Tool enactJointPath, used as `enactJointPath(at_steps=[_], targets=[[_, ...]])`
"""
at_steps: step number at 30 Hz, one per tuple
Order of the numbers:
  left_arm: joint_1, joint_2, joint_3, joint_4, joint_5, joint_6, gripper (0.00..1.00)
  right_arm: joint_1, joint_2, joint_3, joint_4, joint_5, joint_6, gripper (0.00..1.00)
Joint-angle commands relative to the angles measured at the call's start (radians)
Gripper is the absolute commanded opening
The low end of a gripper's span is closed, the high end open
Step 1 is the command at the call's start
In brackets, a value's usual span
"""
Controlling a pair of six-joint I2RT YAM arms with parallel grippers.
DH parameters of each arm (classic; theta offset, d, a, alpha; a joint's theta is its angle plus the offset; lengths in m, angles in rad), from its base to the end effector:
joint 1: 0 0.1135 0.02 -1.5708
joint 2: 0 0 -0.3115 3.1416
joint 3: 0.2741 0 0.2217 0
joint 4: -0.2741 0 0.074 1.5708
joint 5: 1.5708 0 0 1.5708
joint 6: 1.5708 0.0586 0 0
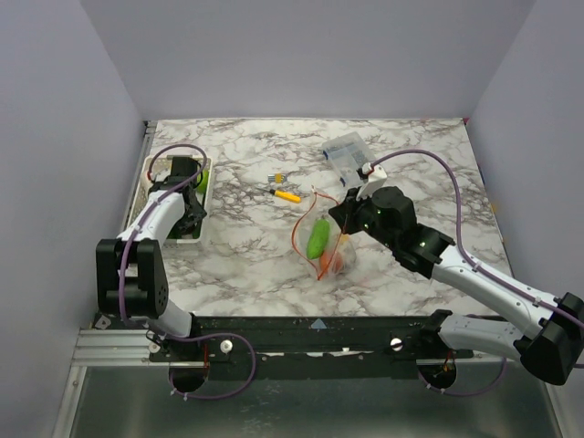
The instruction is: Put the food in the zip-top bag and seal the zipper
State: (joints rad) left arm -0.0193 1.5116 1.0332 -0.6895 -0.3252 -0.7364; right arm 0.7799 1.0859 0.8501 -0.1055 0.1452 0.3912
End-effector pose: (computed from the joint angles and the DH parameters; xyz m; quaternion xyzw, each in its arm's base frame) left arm 0.2698 0.0135 0.2603 -0.3696 0.8940 0.0746 0.2420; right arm 0.1629 0.1492 0.3534 -0.1163 0.8075 0.2685 0.5122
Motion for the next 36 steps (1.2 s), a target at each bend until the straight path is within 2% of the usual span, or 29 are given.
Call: enactJointPath(at_steps=[1,9,24,32,36], targets=[[0.01,0.057,0.072,0.016,-0.023,0.036,0.45,0.007,0.005,-0.015,0.027,-0.01,-0.01,0.01],[0.085,0.135,0.119,0.027,-0.017,0.095,0.47,0.007,0.009,-0.023,0.037,-0.023,-0.005,0.01],[0.091,0.215,0.156,-0.005,0.02,0.111,0.52,0.006,0.007,-0.026,0.041,-0.032,-0.005,0.0],[0.085,0.064,0.111,-0.016,0.103,0.108,0.53,0.008,0.009,-0.025,0.04,-0.033,-0.006,0.01],[0.086,0.043,0.156,-0.026,0.112,0.126,0.53,0.006,0.021,-0.022,0.043,-0.043,-0.002,0.01]])
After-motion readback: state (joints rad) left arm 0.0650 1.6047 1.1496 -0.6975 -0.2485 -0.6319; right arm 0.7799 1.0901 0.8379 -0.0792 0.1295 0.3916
